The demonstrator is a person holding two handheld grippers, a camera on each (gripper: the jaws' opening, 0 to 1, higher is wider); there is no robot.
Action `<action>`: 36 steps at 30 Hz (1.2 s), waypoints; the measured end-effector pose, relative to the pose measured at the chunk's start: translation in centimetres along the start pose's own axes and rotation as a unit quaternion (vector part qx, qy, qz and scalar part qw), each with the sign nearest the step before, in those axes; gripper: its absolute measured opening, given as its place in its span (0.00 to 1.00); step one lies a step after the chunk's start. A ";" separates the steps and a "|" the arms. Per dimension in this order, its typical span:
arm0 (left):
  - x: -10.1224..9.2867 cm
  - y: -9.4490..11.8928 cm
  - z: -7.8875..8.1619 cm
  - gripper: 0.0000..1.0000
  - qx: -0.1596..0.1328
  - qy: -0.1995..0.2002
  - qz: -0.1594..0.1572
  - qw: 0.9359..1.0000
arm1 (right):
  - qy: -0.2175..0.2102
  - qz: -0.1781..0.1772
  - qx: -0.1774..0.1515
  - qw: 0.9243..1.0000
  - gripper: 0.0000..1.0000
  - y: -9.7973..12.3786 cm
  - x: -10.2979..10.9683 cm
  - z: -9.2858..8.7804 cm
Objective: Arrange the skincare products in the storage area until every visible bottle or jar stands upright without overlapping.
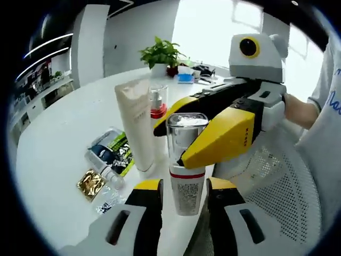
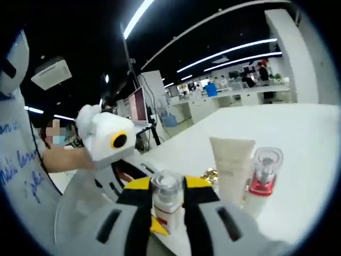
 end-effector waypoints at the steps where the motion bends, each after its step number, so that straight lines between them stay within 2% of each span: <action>1: 0.1 -0.2 0.0 0.26 -0.001 -0.002 0.003 1.000 | 0.005 -0.002 0.001 1.000 0.21 0.0 0.0 -0.1; 4: 0.3 -0.6 0.0 0.24 0.005 -0.008 0.009 1.000 | 0.025 -0.007 0.006 1.000 0.21 0.0 -0.3 -0.3; 11: 0.5 -1.9 -0.3 0.20 0.016 -0.021 0.005 1.000 | 0.029 -0.015 0.014 0.999 0.21 0.2 -1.3 -1.0; 18: 1.1 -3.1 -0.5 0.18 0.023 -0.037 0.009 0.999 | 0.056 -0.028 0.026 0.998 0.21 0.2 -1.9 -1.5; 20: 1.4 -3.4 -0.5 0.17 0.018 -0.048 0.018 0.999 | 0.063 -0.032 0.025 0.997 0.21 0.1 -2.2 -1.6; 29: 2.2 -4.9 -1.5 0.17 0.017 -0.060 0.016 0.998 | 0.084 -0.036 0.037 0.995 0.22 -0.3 -3.2 -3.0; 36: 2.5 -5.9 -1.7 0.17 0.006 -0.054 0.018 0.998 | 0.114 -0.019 0.049 0.992 0.21 -0.5 -3.9 -3.5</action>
Point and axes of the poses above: the point that each gripper's makers call its tool centre point, and the gripper's own axes: y roughly backward along the fingers, x roughly to its left, z roughly out of its top, the point moved 7 cm from there along y, roughly backward along the fingers, and after that the axes turned 9 degrees about -z, right-handed, at the moved point
